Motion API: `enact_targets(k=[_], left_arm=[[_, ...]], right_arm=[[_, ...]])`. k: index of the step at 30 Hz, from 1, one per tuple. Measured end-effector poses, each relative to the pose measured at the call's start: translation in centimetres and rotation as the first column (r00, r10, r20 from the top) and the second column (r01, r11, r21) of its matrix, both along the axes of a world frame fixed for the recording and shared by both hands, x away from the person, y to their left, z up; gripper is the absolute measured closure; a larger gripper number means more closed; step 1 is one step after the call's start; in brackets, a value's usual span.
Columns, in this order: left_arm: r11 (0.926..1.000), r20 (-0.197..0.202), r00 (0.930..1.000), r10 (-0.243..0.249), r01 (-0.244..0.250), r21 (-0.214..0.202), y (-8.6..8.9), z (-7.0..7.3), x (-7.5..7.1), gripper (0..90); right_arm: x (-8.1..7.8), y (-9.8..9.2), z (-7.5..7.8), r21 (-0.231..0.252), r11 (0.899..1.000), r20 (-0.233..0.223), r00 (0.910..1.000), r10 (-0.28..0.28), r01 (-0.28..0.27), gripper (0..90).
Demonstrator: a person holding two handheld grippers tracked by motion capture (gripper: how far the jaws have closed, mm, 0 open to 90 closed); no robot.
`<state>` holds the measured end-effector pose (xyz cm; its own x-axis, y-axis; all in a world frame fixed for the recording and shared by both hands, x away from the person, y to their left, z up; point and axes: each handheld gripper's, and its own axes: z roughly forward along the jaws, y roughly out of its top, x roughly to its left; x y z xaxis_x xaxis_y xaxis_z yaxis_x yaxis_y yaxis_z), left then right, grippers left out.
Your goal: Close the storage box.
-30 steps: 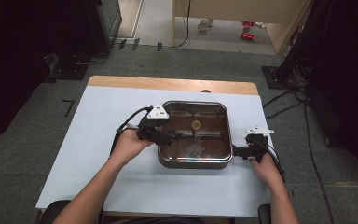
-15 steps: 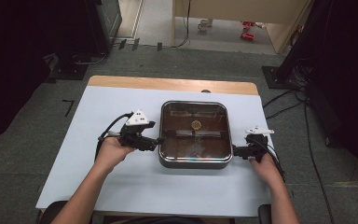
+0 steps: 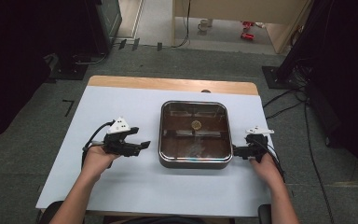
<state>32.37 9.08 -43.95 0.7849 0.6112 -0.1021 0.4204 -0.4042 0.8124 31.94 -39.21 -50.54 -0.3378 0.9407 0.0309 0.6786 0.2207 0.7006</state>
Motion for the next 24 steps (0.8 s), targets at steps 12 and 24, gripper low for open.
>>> enact_targets(k=[12, 24], left_arm=[[0.9932, -0.037, 0.9952, 0.090, -0.087, 0.077, 0.3, -3.0, -0.8, 24.8], [0.9869, -0.092, 0.9915, 0.093, -0.079, 0.140, -1.3, -5.3, -0.2, 18.7]], right_arm=[[0.0, 0.0, 0.0, 0.000, 1.000, 0.000, 1.0000, 0.000, 0.000, 0.0], [0.0, 0.0, 0.0, 0.001, 1.000, -0.001, 1.0000, 0.000, 0.000, 0.0]])
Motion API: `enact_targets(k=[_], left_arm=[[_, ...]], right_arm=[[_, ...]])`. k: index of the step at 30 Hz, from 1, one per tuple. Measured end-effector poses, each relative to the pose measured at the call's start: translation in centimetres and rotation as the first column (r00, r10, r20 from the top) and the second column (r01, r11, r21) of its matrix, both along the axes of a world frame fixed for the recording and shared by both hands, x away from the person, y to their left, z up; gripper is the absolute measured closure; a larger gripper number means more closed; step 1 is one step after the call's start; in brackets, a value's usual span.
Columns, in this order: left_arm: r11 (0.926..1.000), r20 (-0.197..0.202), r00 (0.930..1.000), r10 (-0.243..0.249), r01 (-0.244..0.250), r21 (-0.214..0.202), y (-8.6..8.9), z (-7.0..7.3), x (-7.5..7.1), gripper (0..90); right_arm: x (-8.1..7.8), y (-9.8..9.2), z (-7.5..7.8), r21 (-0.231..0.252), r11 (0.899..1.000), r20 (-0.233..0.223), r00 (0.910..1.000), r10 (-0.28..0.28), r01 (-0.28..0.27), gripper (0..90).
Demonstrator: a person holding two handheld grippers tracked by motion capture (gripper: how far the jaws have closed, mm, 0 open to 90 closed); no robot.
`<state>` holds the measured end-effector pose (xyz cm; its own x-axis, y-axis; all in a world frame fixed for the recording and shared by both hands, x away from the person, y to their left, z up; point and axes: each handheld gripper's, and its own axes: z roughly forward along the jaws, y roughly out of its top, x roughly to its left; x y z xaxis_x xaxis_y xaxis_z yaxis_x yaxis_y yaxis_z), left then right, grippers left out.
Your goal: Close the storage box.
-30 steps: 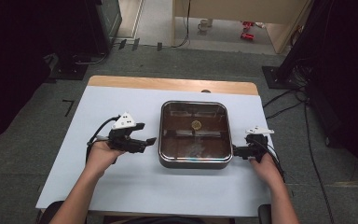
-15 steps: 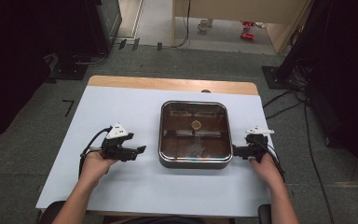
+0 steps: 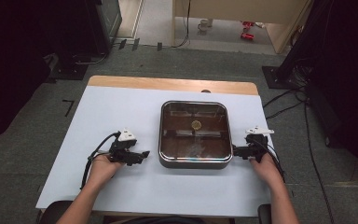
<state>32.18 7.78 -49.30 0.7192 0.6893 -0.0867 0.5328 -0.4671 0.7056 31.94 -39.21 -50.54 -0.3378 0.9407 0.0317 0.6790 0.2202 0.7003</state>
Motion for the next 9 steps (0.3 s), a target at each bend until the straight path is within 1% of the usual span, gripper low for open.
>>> enact_targets(k=[1, 3, 4, 6, 9], left_arm=[[0.9998, 0.021, 0.9998, -0.006, 0.006, 0.021, -0.20, -0.12, -0.21, 18.2], [0.9989, 0.055, 0.9983, -0.018, 0.015, 0.044, -0.40, -0.36, -0.55, 17.2], [0.9991, 0.062, 0.9980, -0.010, 0.007, 0.042, -0.44, -0.44, -0.67, 16.9], [0.9995, 0.063, 0.9980, 0.006, -0.008, 0.030, -0.47, -0.50, -0.75, 16.8], [0.9996, 0.068, 0.9977, 0.003, -0.004, 0.026, -0.43, -0.55, -0.76, 16.9]], right_arm=[[0.00, 0.00, 0.00, 0.000, 1.000, 0.000, 1.0000, 0.000, 0.000, 0.0], [0.00, 0.00, 0.01, 0.000, 1.000, -0.001, 1.0000, 0.000, 0.000, 0.0], [0.00, 0.00, 0.00, -0.001, 1.000, 0.000, 1.0000, 0.000, 0.000, 0.0], [0.00, 0.00, 0.00, 0.000, 1.000, 0.000, 1.0000, 0.000, 0.000, 0.0], [0.00, -0.01, 0.00, -0.001, 1.000, 0.000, 1.0000, 0.000, 0.000, 0.0]])
